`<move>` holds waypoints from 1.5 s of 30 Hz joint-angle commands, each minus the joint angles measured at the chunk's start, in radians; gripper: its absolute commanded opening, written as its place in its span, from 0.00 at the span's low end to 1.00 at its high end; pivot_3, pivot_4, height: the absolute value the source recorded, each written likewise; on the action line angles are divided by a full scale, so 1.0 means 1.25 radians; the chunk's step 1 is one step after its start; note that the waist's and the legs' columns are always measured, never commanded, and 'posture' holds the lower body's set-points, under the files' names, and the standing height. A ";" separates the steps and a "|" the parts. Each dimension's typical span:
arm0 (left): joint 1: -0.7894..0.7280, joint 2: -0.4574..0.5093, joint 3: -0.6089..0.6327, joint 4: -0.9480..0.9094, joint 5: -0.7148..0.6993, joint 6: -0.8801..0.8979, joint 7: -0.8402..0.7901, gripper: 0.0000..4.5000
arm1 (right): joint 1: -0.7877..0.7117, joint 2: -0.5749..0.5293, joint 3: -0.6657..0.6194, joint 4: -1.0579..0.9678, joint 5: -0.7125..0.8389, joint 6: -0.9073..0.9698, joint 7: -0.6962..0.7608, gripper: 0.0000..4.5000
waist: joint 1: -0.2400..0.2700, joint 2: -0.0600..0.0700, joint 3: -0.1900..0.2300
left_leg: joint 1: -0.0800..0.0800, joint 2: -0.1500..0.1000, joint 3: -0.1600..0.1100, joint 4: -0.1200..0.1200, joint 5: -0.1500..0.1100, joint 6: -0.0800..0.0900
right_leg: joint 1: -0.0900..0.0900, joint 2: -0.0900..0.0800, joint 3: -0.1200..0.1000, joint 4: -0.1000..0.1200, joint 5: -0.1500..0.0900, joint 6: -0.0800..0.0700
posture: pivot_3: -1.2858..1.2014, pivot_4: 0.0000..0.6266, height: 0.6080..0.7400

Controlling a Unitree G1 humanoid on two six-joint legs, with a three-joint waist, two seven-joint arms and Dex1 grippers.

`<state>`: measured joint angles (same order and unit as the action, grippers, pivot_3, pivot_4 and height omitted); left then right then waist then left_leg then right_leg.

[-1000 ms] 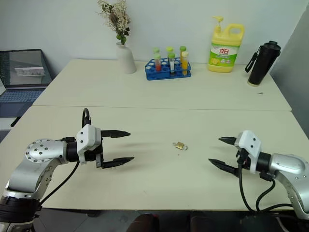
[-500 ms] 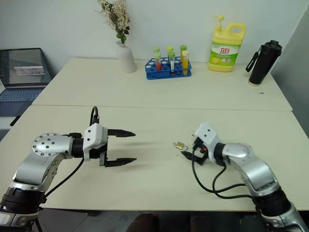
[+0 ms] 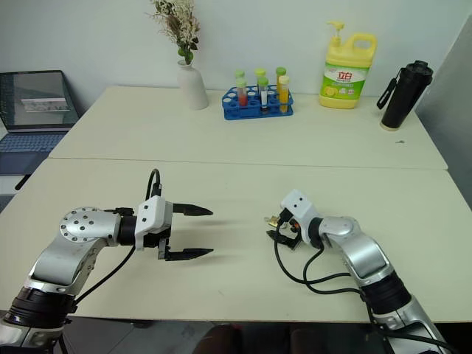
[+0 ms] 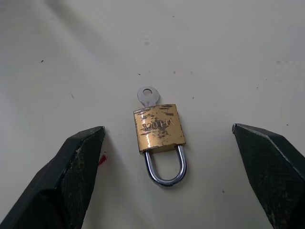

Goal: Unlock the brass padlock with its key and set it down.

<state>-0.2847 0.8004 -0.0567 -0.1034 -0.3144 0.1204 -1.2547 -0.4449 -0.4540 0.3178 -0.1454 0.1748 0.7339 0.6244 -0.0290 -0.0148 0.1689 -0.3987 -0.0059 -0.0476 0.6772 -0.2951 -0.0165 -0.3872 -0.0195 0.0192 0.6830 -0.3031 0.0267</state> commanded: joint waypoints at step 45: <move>-0.149 -0.101 0.003 -0.052 -0.179 0.382 0.110 1.00 | 0.143 -0.252 -0.088 -0.242 -0.383 -0.701 -0.056 0.21 | 0.001 0.000 0.000 | 0.001 -0.001 -0.002 0.002 0.001 -0.002 | 0.001 0.000 -0.001 0.004 0.000 -0.001 | 0.52 0.24 1.00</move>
<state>-0.4486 0.6841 -0.0624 -0.1188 -0.5094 0.5790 -1.1267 -0.2596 -0.7681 0.2213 -0.4436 -0.2302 -0.0300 0.6203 -0.0281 -0.0147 0.1689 -0.3980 -0.0072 -0.0497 0.6800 -0.2931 -0.0190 -0.3860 -0.0196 0.0180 0.6889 -0.3036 0.0259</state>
